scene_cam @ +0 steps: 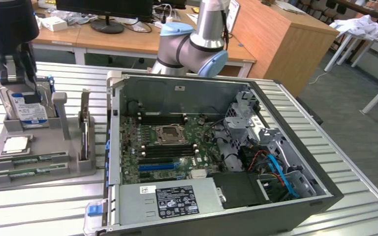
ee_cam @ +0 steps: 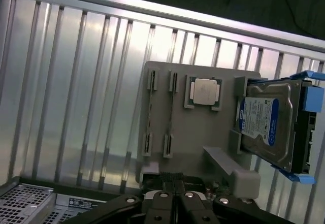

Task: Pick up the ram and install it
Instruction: 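Pick up the ram and move it above insertion slot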

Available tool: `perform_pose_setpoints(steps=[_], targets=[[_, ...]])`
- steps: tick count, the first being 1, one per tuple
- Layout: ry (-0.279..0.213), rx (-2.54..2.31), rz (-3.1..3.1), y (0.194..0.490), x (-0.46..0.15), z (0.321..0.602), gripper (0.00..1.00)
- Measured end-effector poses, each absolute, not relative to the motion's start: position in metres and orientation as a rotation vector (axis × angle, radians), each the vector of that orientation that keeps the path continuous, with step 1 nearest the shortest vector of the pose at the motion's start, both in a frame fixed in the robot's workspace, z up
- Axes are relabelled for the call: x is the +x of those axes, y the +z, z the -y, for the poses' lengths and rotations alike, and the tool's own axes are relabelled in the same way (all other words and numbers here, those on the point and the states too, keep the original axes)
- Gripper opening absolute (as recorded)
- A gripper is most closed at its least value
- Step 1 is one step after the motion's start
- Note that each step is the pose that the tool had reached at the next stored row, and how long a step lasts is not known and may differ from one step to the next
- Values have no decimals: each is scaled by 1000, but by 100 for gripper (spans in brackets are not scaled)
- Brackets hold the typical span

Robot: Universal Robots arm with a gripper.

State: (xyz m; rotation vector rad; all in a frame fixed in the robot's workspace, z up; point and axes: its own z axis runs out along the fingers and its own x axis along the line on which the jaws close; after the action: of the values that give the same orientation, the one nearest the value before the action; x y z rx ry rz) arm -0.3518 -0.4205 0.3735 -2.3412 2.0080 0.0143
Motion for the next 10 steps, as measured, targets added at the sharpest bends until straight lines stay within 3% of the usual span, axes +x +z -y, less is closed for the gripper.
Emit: perform_pose_setpoints(steps=[10], targets=[[12, -2288, -2068, 373, -352, 420, 10]])
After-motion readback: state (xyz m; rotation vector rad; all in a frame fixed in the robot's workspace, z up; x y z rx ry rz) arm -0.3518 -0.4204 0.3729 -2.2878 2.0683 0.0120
